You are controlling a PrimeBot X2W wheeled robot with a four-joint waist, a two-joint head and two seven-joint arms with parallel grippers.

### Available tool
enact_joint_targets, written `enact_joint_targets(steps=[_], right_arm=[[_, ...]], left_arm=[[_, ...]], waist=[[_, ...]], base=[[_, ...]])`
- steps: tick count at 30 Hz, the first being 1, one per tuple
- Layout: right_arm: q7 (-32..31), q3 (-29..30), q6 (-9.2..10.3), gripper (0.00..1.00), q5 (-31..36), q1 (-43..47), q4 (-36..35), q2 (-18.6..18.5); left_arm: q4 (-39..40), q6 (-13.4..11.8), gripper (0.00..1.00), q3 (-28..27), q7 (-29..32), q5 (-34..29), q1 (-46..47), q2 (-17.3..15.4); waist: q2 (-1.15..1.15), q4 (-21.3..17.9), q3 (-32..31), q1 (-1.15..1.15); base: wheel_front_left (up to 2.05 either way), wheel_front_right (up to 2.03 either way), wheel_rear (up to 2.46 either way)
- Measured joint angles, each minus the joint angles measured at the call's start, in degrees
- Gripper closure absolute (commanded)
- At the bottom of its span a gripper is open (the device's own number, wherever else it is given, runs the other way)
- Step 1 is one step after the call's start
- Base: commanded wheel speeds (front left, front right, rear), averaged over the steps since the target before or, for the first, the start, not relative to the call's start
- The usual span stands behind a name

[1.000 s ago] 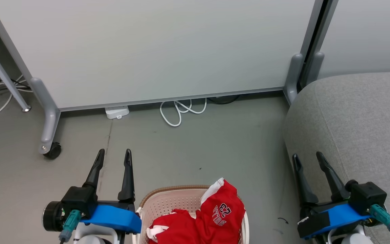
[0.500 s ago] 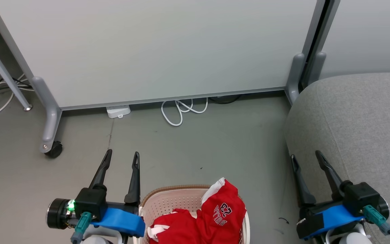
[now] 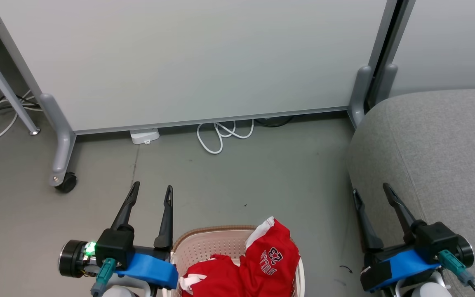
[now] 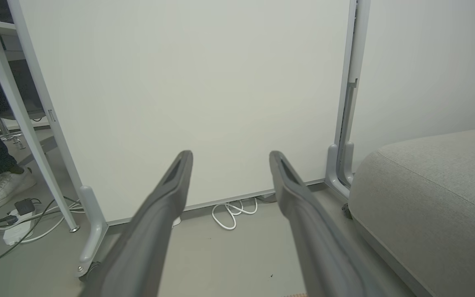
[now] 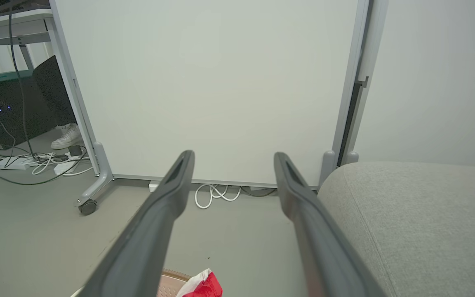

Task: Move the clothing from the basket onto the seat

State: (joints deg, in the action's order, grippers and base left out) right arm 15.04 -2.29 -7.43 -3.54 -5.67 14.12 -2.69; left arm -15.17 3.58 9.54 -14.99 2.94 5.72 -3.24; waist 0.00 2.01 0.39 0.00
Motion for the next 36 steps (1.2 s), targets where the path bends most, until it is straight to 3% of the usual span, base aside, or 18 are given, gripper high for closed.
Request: enact_joint_targets(steps=[20, 36], right_arm=[[0.0, -0.4, -0.03, 0.0, -0.2, -0.1, 0.4, 0.0], [0.0, -1.0, -0.04, 0.0, -0.5, -4.5, -2.6, 0.0]], left_arm=[[-1.2, 0.7, 0.0, -0.2, 0.0, 0.2, 0.4, 0.2], [-13.2, 3.5, 0.0, 5.8, -0.1, -0.3, 12.8, -3.3]], waist=[[0.0, -0.3, 0.2, 0.0], [0.0, -1.9, 7.2, 0.0]], base=[[0.0, 0.0, 0.0], [0.0, 0.0, 0.0]])
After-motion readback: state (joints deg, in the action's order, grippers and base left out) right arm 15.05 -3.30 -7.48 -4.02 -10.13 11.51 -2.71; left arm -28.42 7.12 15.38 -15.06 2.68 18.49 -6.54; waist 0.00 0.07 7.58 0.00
